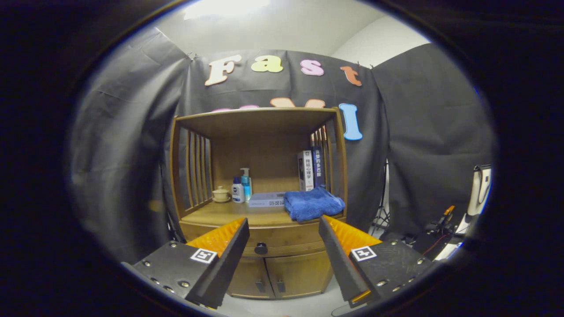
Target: Pull open the drawer, take out the items inside it, and place them on the countertop above the cabinet.
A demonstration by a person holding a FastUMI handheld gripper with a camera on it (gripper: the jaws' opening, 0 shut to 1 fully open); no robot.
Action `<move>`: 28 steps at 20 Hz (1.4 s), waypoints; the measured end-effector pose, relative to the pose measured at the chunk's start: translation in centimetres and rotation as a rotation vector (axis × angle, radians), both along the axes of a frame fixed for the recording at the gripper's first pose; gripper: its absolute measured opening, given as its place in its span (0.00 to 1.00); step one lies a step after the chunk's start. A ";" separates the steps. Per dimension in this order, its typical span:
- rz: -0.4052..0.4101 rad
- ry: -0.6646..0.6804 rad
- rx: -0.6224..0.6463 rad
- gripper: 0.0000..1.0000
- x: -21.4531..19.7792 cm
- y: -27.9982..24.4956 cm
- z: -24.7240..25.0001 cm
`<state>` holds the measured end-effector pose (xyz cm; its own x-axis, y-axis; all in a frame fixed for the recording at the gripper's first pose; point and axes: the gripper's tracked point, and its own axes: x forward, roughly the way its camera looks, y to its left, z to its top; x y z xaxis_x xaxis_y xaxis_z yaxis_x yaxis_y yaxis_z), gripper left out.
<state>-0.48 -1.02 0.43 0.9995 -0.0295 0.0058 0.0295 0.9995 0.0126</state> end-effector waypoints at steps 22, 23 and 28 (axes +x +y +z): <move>0.073 0.318 0.105 0.81 17.6 7.0 -19.1; 0.079 0.343 0.114 0.80 18.2 7.0 -20.0; 0.085 0.417 0.091 0.74 19.9 6.9 -22.9</move>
